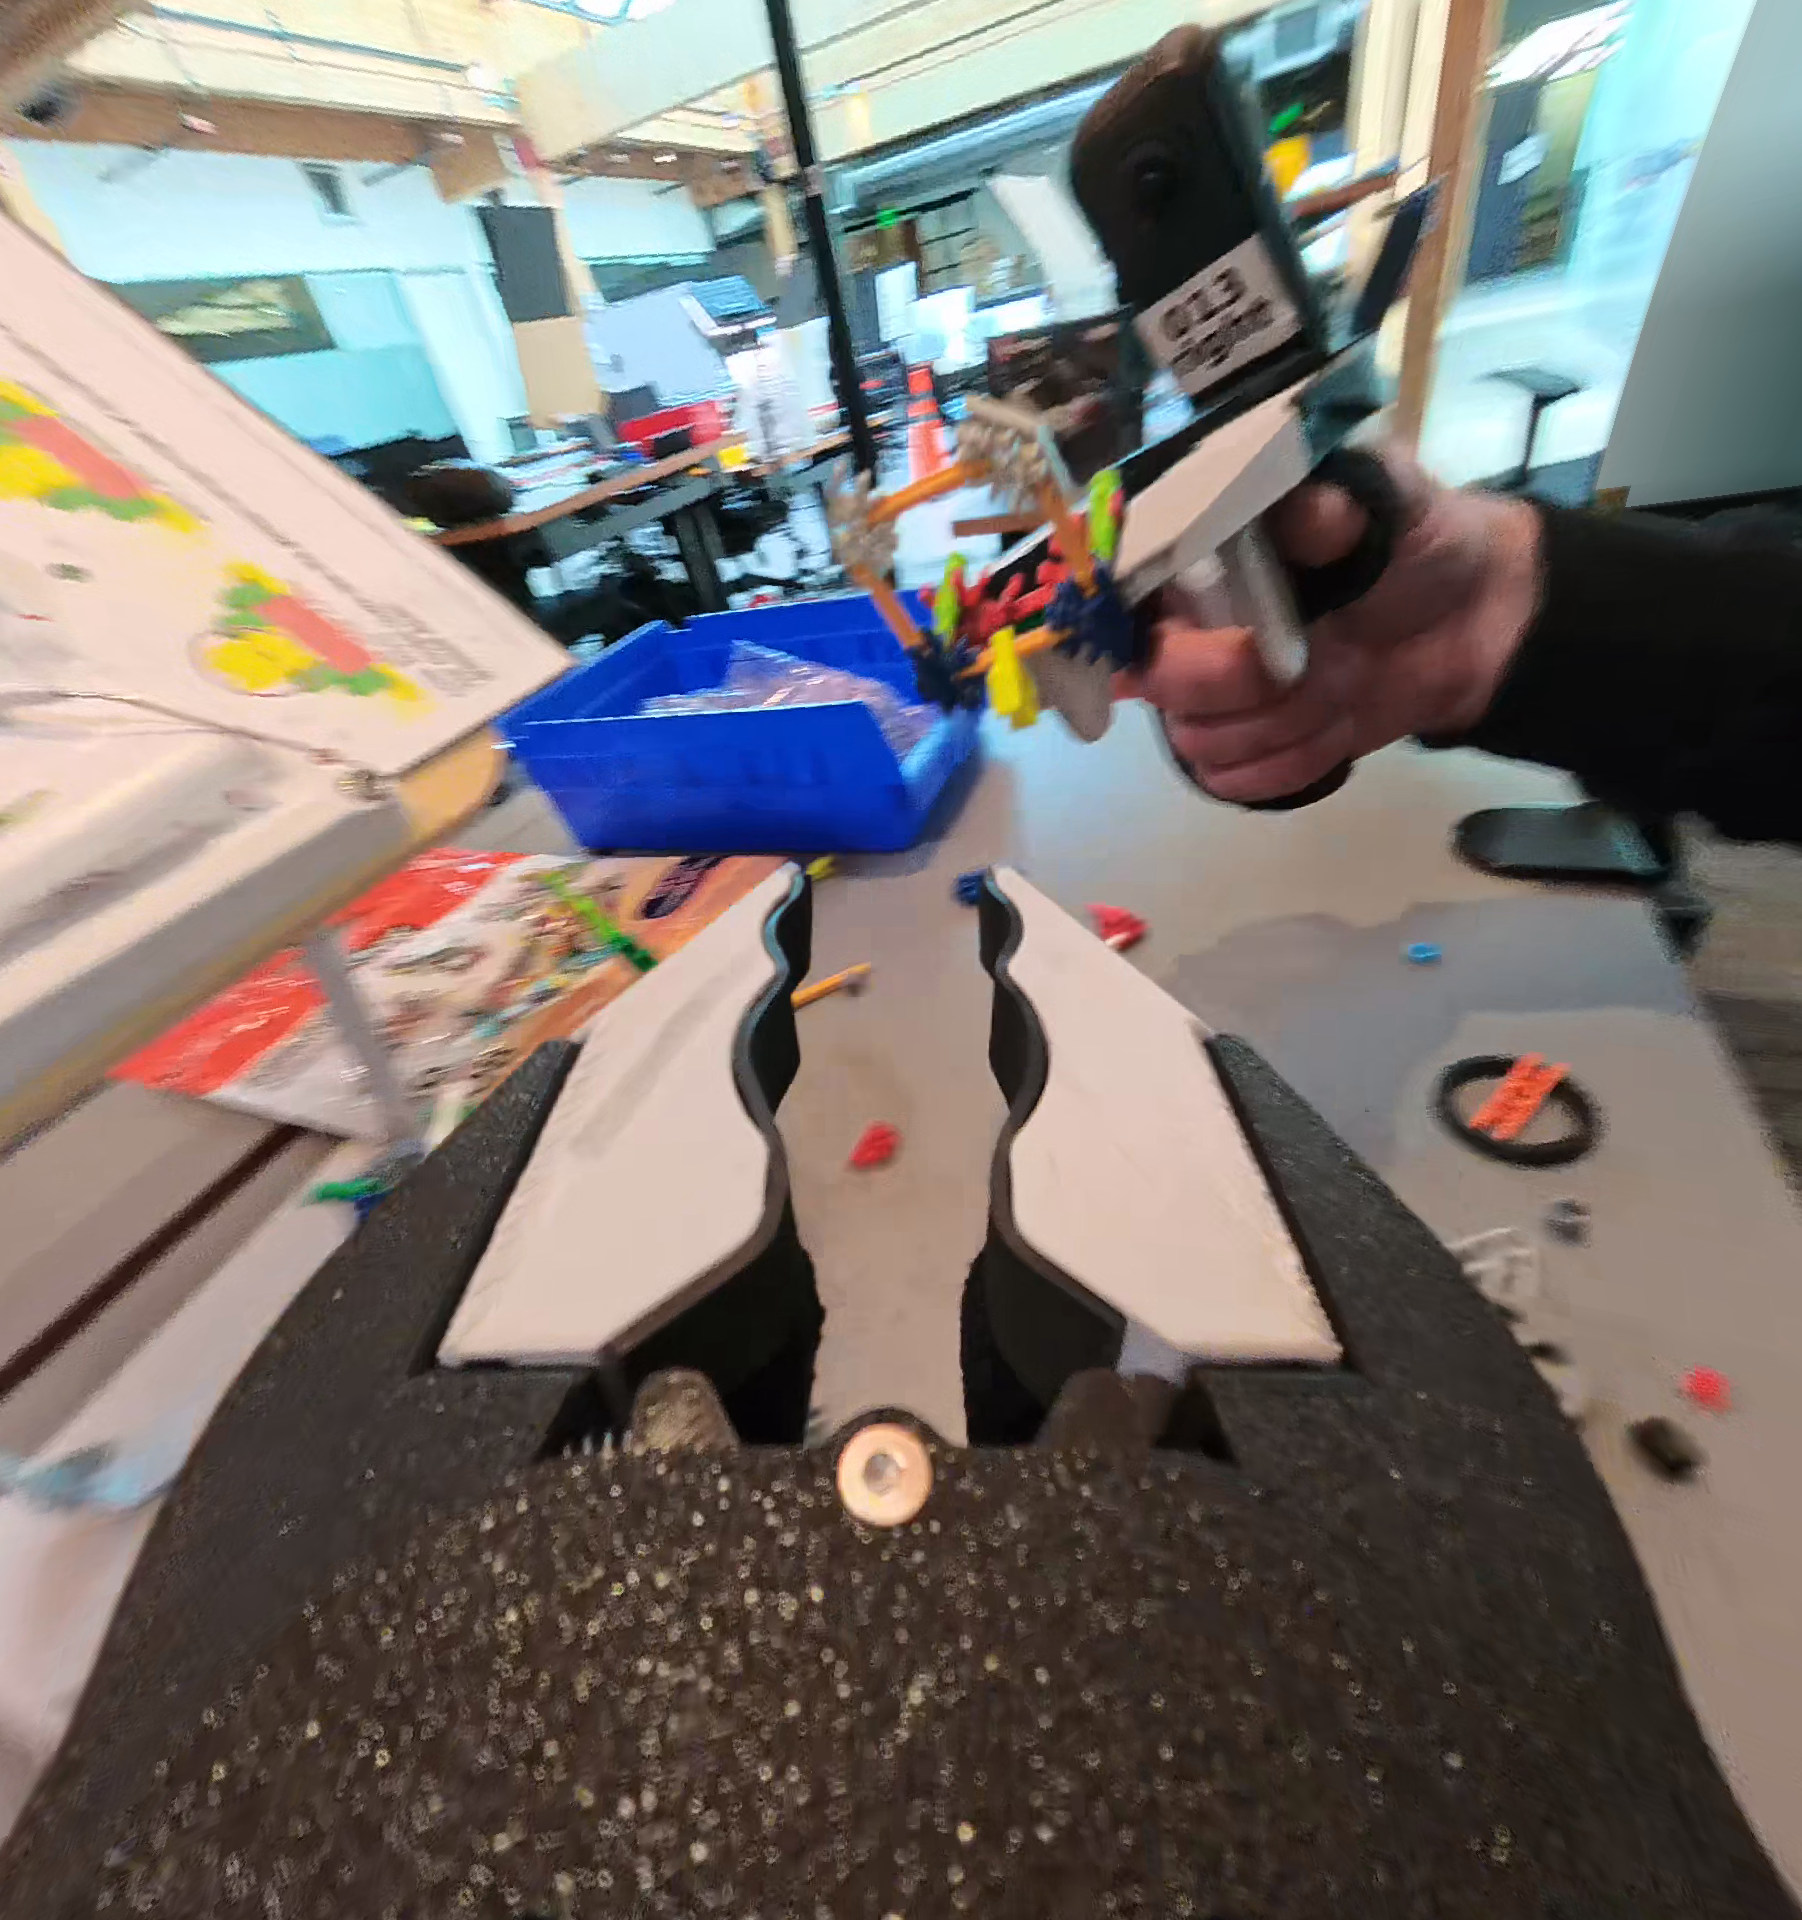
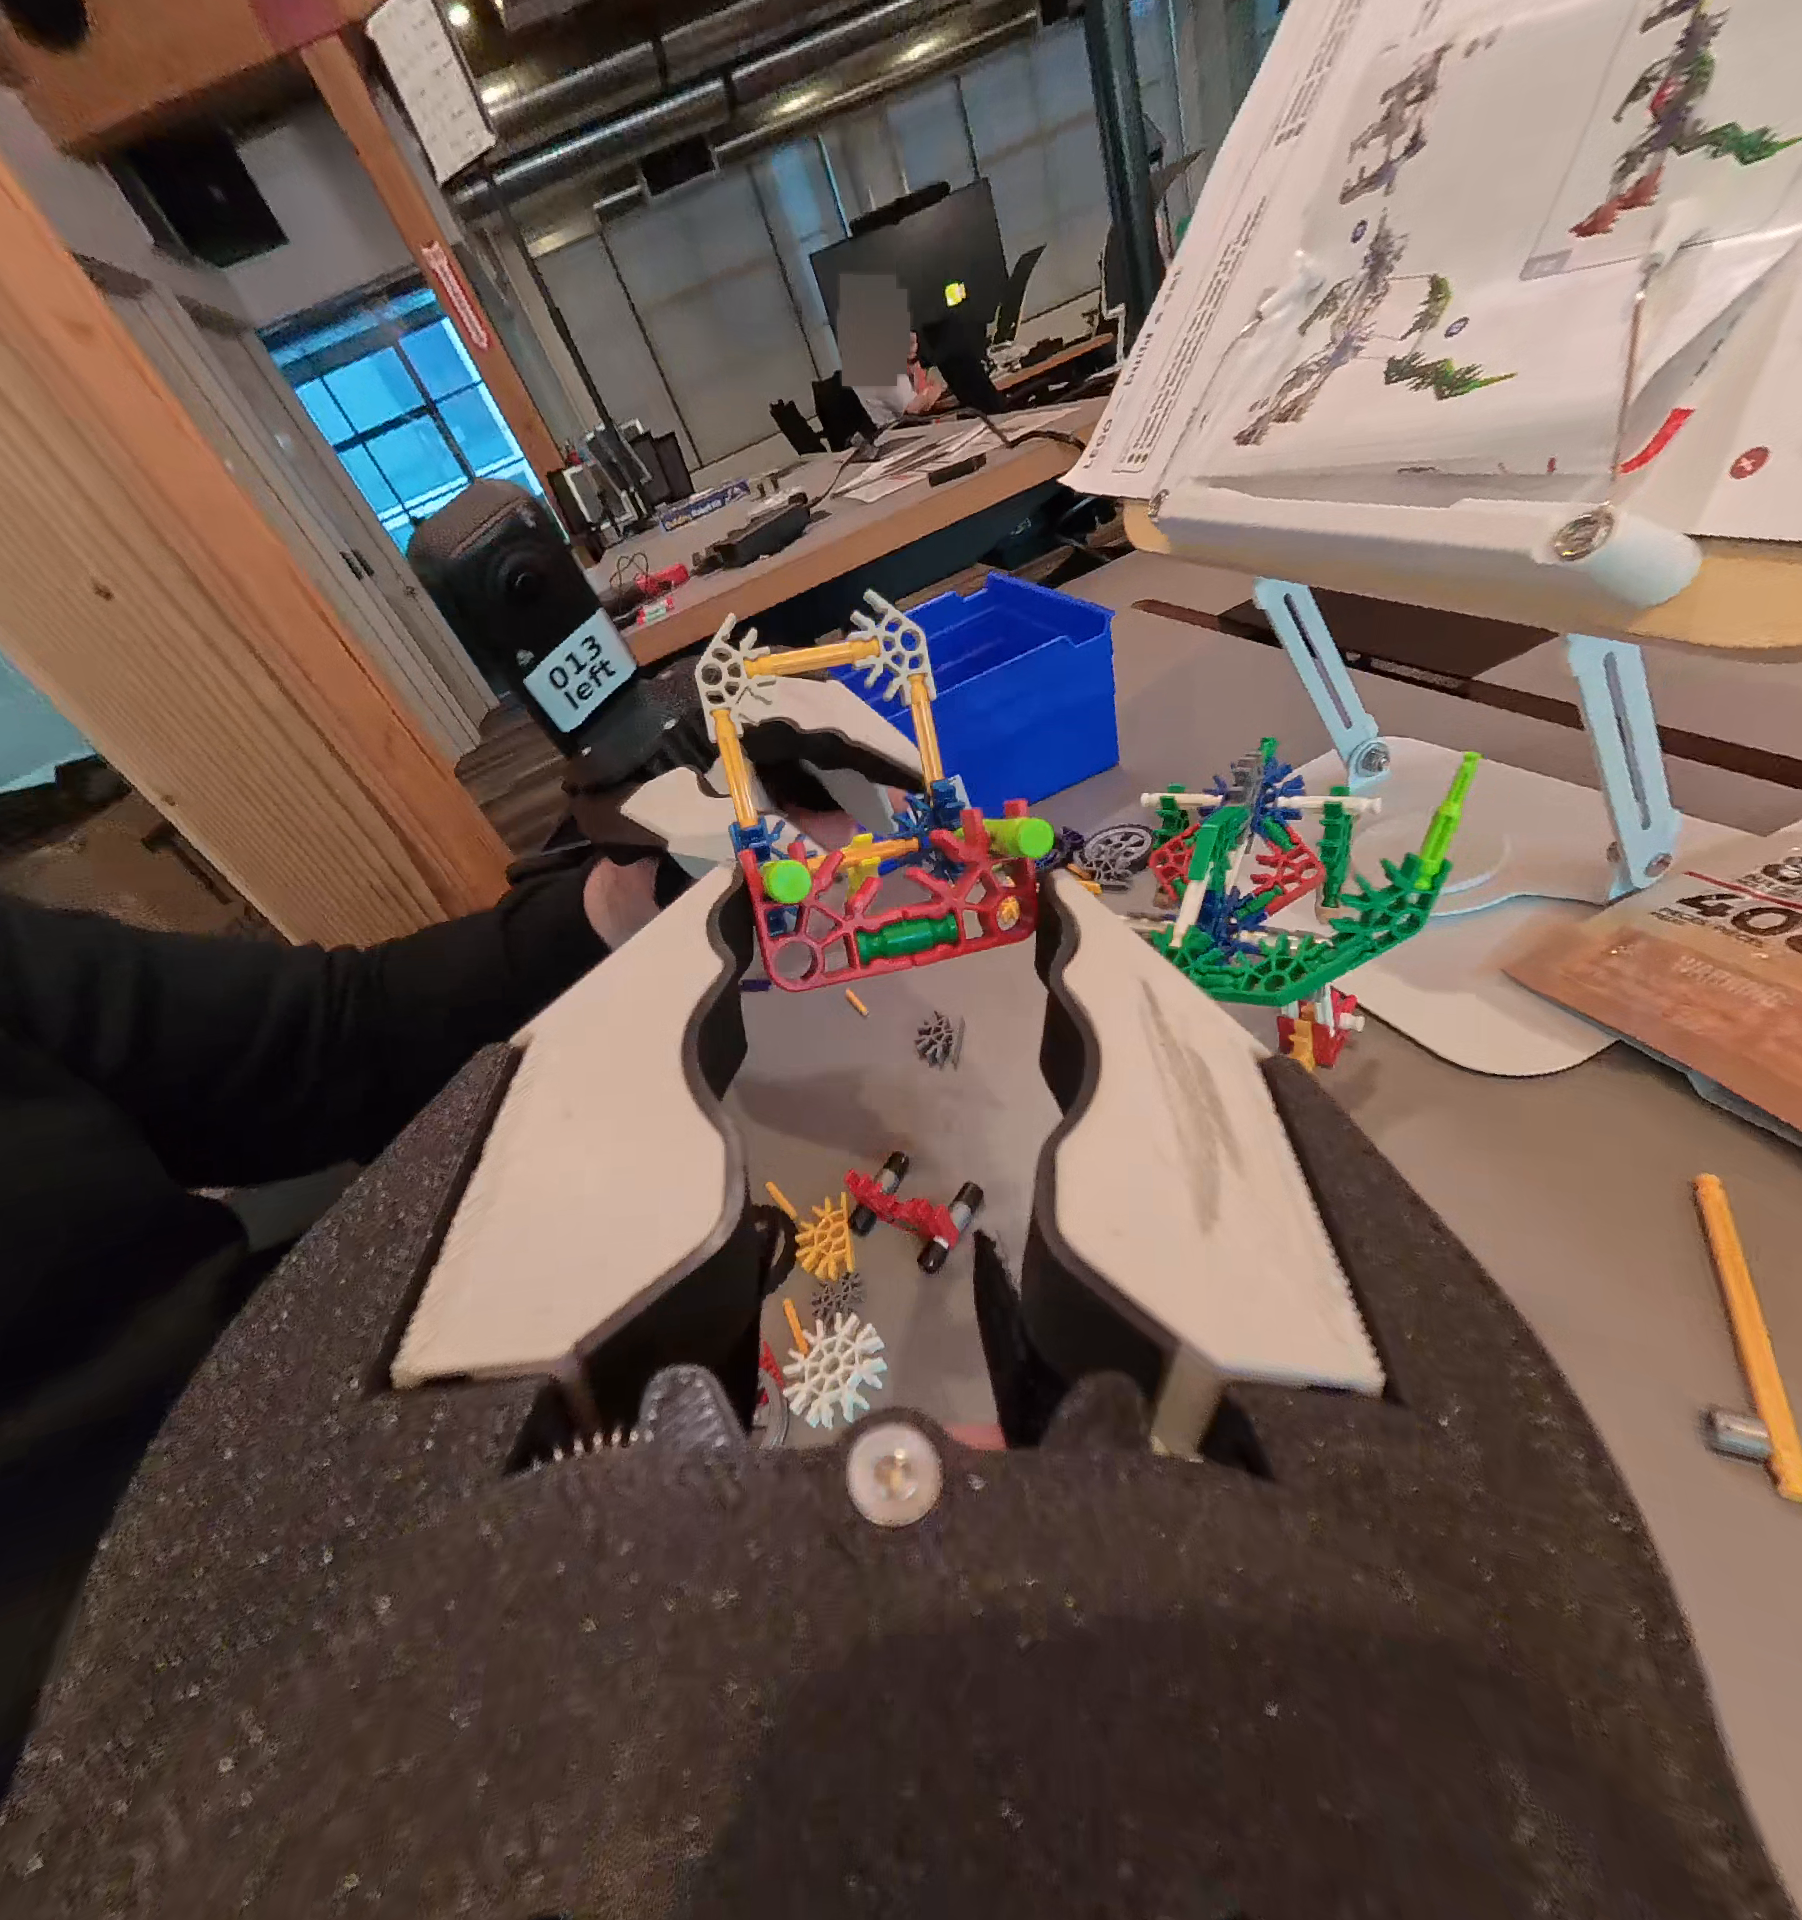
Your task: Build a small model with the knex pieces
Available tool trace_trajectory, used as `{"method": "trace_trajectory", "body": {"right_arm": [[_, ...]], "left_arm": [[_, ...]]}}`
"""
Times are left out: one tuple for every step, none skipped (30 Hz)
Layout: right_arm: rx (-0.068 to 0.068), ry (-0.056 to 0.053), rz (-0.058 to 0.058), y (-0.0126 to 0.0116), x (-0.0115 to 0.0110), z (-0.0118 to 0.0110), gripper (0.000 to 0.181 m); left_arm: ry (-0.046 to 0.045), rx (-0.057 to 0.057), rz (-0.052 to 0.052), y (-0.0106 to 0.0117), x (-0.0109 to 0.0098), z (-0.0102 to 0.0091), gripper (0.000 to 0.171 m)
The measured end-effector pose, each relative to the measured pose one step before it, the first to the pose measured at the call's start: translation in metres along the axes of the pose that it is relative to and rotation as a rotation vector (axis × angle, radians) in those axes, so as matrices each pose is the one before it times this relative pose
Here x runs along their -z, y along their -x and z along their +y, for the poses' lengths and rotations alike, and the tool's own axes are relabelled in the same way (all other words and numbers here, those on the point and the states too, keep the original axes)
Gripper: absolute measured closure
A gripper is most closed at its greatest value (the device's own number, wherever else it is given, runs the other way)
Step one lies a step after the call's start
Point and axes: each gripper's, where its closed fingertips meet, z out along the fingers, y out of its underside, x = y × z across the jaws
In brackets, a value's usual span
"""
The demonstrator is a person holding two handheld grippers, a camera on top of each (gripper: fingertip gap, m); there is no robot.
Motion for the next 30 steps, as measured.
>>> {"method": "trace_trajectory", "body": {"right_arm": [[-0.0108,-0.0037,0.0024,-0.00231,-0.00021,-0.00246,0.128],[-0.0097,-0.0053,0.0042,-0.00227,-0.00009,-0.00288,0.128],[-0.0023,-0.0048,0.0058,-0.0021,-0.00008,-0.00282,0.128],[-0.0002,-0.0035,0.0064,-0.0022,-0.00025,-0.00261,0.128],[-0.0052,0.0019,0.0117,-0.00331,-0.00077,-0.00175,0.128],[-0.0033,-0.0004,0.0083,-0.00279,-0.0011,-0.00203,0.128],[-0.0027,0.0009,0.0041,-0.00228,-0.00136,-0.00168,0.128],[-0.0013,0.0049,0.0037,-0.00213,-0.00177,-0.00088,0.128],[0.001,0.01,0.0109,-0.00326,-0.00184,0.00001,0.128],[0.0038,0.0103,0.0103,-0.00308,-0.00151,0.00038,0.128],[0.0023,0.0018,0.0005,-0.00187,-0.00114,-0.0003,0.128],[-0.0035,-0.0001,0.0006,-0.00229,-0.00098,-0.0002,0.128],[-0.0031,0.007,0.0127,-0.00435,-0.00089,0.00114,0.128],[-0.0022,0.0094,0.0185,-0.00531,-0.00072,0.00206,0.128],[-0.0049,0.0051,0.0112,-0.00438,-0.00059,0.00227,0.128],[-0.009,0.0056,0.0153,-0.0052,-0.0005,0.0032,0.128],[-0.0088,0.0108,0.0239,-0.00628,-0.00042,0.00456,0.128],[-0.0063,0.0106,0.0217,-0.00594,-0.00051,0.00512,0.128],[-0.0081,0.0055,0.0079,-0.00391,-0.00063,0.00456,0.128],[-0.0112,0.0,-0.0035,-0.00222,-0.00049,0.00393,0.128],[-0.0106,-0.0008,-0.0028,-0.00222,-0.00032,0.00368,0.128],[-0.0069,-0.0003,0.0005,-0.00224,-0.00002,0.00333,0.128],[-0.007,0.0001,0.001,-0.00205,0.00025,0.00309,0.128],[-0.0072,-0.0015,-0.0026,-0.0013,0.00021,0.00254,0.128],[-0.0042,-0.0029,-0.0058,-0.00055,0.00018,0.00192,0.128],[-0.0002,-0.0047,-0.0026,-0.00061,0.00042,0.00126,0.128],[-0.0021,-0.0028,0.001,-0.00094,0.00068,0.001,0.128],[-0.0015,-0.0014,0.0005,-0.00082,0.00091,0.00104,0.128],[0.0015,-0.0026,-0.0028,-0.00011,0.00105,0.00069,0.128],[0.0005,-0.0041,-0.0023,-0.00014,0.00132,0.00019,0.128]], "left_arm": [[0.02154,-0.0295,-0.056,0.01124,0.00516,0.0034,0.142],[0.023,-0.0162,-0.0523,0.01193,0.00463,0.00433,0.141],[0.01438,-0.0167,-0.0506,0.01237,0.00432,0.00366,0.138],[0.01132,-0.013,-0.0477,0.01244,0.00348,0.00382,0.137],[0.02329,-0.0013,-0.0427,0.01247,0.00164,0.00605,0.138],[0.0292,0.0092,-0.0152,0.00862,-0.00033,0.00721,0.136],[0.03162,0.0274,0.0105,0.00481,-0.00209,0.00798,0.133],[0.03453,0.0336,0.027,0.00166,-0.00381,0.00872,0.13],[0.02398,0.0142,0.0378,-0.00204,-0.00422,0.00691,0.13],[0.00682,-0.0169,0.0241,-0.00316,-0.00387,0.00369,0.13],[0.01928,-0.0377,-0.0064,-0.00003,-0.00427,0.00404,0.131],[0.02992,-0.0443,-0.0307,0.00404,-0.00382,0.00372,0.132],[0.0238,-0.026,-0.0485,0.00867,-0.00286,0.00198,0.133],[0.00966,-0.0046,-0.0108,0.00508,-0.00252,-0.00034,0.133],[0.00198,0.0103,0.004,0.0044,-0.00237,-0.00125,0.132],[0.00541,0.0008,-0.0034,0.00515,-0.00192,-0.0009,0.132],[0.00058,-0.0166,0.0107,0.0011,-0.00141,-0.00199,0.132],[0.00397,-0.0211,0.0396,-0.00476,-0.00107,-0.00219,0.131],[0.00362,-0.0187,0.0449,-0.00702,-0.00128,-0.00247,0.129],[-0.0029,-0.0187,0.0413,-0.00869,-0.00159,-0.00369,0.129],[0.01577,-0.0334,0.0392,-0.01036,-0.00295,-0.00082,0.128],[0.03765,-0.0625,0.0075,-0.00713,-0.00444,0.00326,0.128],[0.04129,-0.0734,-0.0062,-0.0058,-0.00526,0.00477,0.125],[0.04322,-0.0692,0.0013,-0.00653,-0.00585,0.00546,0.119],[0.03701,-0.0617,-0.027,-0.00135,-0.00575,0.0044,0.115],[0.02056,-0.0443,-0.0338,0.00069,-0.0047,0.00199,0.111],[0.01108,-0.0184,-0.0161,-0.00033,-0.0027,0.00099,0.104],[-0.00516,-0.0039,-0.0187,0.00167,0.00034,-0.00069,0.103],[-0.01558,0.0062,-0.0326,0.0057,0.00274,-0.00093,0.101],[-0.00609,0.0218,-0.0238,0.00721,0.00337,0.00218,0.101]]}}
